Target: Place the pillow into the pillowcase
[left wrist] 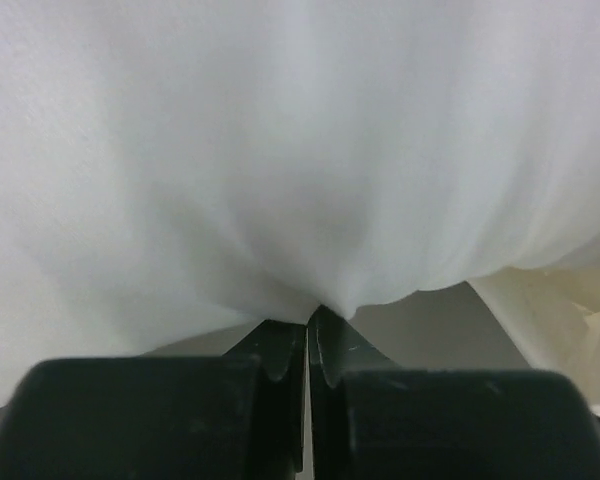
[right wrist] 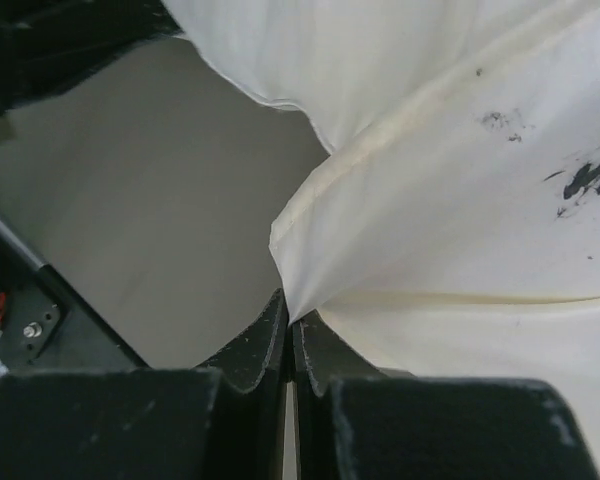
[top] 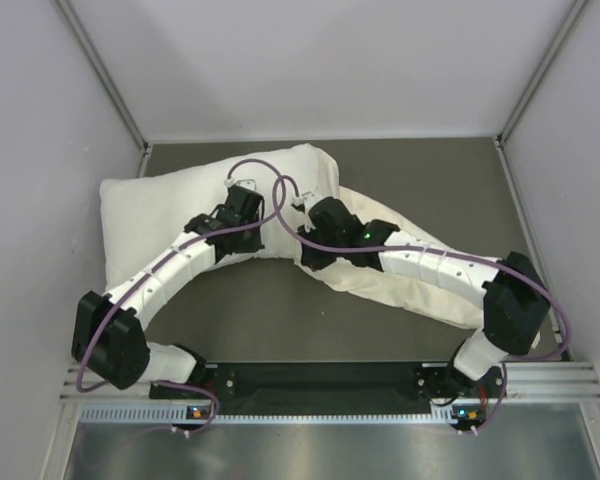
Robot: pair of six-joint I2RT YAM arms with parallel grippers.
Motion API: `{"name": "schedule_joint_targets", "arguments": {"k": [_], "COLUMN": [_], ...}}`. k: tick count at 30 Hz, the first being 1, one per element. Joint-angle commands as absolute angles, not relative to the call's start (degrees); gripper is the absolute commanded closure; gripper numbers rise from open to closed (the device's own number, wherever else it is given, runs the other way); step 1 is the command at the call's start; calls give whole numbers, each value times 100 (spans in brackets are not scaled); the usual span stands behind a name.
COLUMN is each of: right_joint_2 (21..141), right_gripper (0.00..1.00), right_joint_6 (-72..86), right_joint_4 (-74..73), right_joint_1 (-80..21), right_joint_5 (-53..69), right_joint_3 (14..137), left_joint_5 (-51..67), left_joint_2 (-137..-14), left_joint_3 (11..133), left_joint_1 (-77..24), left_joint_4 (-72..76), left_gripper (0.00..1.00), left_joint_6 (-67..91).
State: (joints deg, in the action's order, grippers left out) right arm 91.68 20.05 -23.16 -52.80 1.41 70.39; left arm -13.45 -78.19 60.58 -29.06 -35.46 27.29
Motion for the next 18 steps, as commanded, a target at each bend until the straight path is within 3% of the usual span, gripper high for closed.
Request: {"name": "schedule_joint_targets", "arguments": {"k": [1, 10, 14, 17, 18], "right_joint_2": [8456, 7375, 7339, 7225, 6998], "right_gripper": [100, 100, 99, 77, 65], "right_joint_6": [1995, 2294, 2390, 2443, 2487], "right_joint_4": [-1995, -2021, -2188, -2364, -2382], "right_joint_1": [-5361, -5151, -5115, -5115, -5115], "right_joint_5": [835, 844, 1080, 1160, 951], "right_joint_3": [7453, 7340, 6997, 6497, 6339], "left_joint_5": [-722, -343, 525, 651, 537], "left_joint_2": [-7315, -6530, -6478, -6372, -6302], "left_joint_3": [6425, 6838, 6628, 6364, 6285], "left_joint_1": [-2979, -3691, -3884, -3990, -4051], "left_joint_4": [-2892, -3524, -3639, -3866, -3963], "left_gripper": [100, 100, 100, 98, 89], "left_joint_6": [2549, 2628, 2715, 2786, 2786]}}
